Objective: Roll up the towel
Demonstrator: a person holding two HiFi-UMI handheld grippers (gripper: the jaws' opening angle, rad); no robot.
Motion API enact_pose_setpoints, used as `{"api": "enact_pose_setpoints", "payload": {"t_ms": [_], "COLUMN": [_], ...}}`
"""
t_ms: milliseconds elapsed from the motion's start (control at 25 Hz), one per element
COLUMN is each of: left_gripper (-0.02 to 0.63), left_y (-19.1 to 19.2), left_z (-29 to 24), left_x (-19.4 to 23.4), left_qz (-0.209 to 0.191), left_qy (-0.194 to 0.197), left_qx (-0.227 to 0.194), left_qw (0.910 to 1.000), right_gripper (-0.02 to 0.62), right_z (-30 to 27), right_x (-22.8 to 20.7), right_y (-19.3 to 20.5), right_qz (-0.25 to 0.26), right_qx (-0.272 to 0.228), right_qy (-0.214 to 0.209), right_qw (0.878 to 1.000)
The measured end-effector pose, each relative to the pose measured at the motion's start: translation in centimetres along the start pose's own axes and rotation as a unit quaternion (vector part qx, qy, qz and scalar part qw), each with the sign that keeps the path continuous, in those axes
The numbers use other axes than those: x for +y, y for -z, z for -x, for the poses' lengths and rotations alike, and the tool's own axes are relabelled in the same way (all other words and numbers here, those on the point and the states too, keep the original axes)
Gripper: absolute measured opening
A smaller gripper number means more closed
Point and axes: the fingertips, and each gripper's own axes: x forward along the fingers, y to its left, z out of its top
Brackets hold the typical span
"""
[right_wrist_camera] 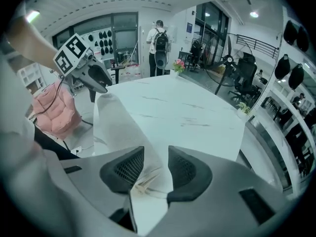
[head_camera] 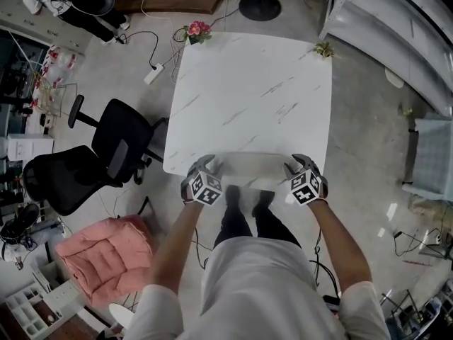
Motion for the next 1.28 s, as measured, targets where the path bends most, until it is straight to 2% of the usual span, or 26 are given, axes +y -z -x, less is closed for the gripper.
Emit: {"api": "enact_pose_setpoints", "payload": {"t_ms": [200,360,520,760,1080,1280], "left_gripper": [0.144,0.13,0.103,0.061,0.018,0.018], "left_y": [-1.7,-3.7,-5.0,-6.5,-4.2,-3.4], "left_z": [3.5,7.0,10.9,17.6,23.9,27.6], "left_x": [-0.5,-0.4,-0.4,0.7,1.4,1.9], "left_qz": [0.033,0.07,0.112,0.146,0.138,0.126], "left_qy": [-0.017,-0.024,-0.022,-0.013,0.021,0.042], "left_qx": [-0.042,-0.087,-0.138,-0.221,-0.264,-0.3], "left_qw": [0.9984,0.9934,0.9838,0.9642,0.9543,0.9448], "right_gripper": [0.144,0.132,0.108,0.075,0.04,0.014], "right_z": [3.9,7.5,11.0,16.5,21.9,25.7], "right_x": [0.3,0.2,0.7,2.6,8.1,11.6], "right_y": [-2.1,-4.5,-6.3,-10.3,-13.0,-14.6], "right_qz": [-0.037,-0.051,-0.077,-0.11,-0.149,-0.156], "right_qx": [-0.041,-0.082,-0.118,-0.17,-0.205,-0.235], "right_qy": [0.0,0.011,0.031,0.071,0.13,0.17], "right_qw": [0.998,0.995,0.99,0.977,0.959,0.944]}}
